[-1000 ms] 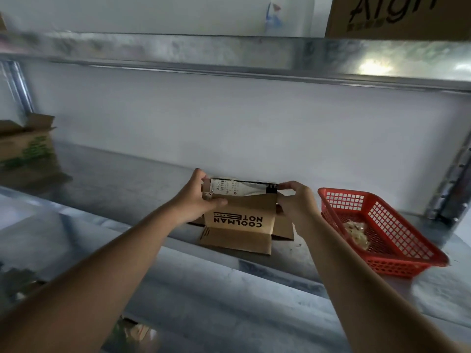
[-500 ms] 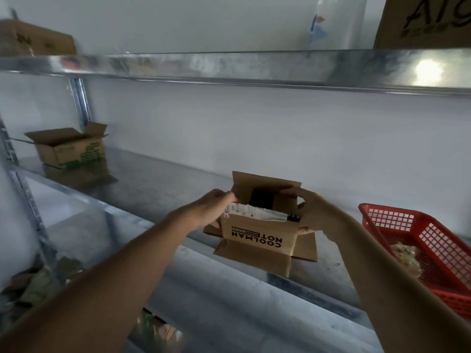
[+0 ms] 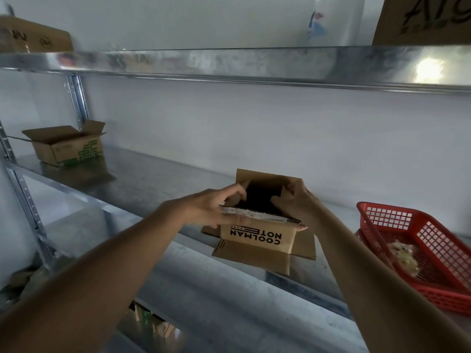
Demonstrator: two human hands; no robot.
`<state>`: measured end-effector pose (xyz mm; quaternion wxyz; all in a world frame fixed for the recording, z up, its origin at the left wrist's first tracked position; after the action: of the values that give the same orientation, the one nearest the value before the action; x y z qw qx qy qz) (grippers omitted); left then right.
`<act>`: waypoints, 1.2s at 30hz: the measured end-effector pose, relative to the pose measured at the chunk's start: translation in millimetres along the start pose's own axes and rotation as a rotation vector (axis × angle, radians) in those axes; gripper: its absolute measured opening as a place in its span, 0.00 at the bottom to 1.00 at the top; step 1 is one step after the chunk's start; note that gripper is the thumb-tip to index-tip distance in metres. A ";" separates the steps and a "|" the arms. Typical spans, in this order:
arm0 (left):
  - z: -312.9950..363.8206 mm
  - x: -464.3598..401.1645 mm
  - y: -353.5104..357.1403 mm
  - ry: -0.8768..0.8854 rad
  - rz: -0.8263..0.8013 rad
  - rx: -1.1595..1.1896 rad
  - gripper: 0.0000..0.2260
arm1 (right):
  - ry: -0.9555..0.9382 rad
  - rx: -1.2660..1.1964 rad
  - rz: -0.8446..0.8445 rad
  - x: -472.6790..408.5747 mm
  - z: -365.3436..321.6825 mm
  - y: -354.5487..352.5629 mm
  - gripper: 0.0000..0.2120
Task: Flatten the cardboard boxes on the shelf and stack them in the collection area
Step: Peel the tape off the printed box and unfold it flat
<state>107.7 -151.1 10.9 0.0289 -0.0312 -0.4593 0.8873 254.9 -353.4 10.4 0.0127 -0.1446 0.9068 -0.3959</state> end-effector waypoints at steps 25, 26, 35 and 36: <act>-49.3 -31.9 3.2 -0.012 0.579 0.433 0.48 | -0.105 -0.299 0.362 0.5 47.0 -1.2 0.26; -47.3 -33.4 6.4 0.002 0.516 0.331 0.50 | -0.098 -0.262 0.389 0.9 46.2 -2.6 0.26; -39.9 -59.6 30.3 -0.179 0.251 -0.297 0.25 | 0.109 0.415 0.392 -3.7 50.7 -3.6 0.26; -38.8 -61.3 33.9 -0.179 0.227 -0.365 0.25 | 0.128 0.463 0.366 -3.8 55.7 2.4 0.26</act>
<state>171.2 -144.0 -37.3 -0.1182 -0.0086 -0.6065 0.7862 265.6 -390.5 -29.9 0.0590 0.0531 0.8024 -0.5915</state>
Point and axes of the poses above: each hand's wrist, its own x-axis away from the middle knuckle, its own y-axis out of the palm, z = x × y, the point moved 2 cm from there along -x, towards the middle knuckle, and after that the axes turned 9 degrees about y, right-handed, at the moved point
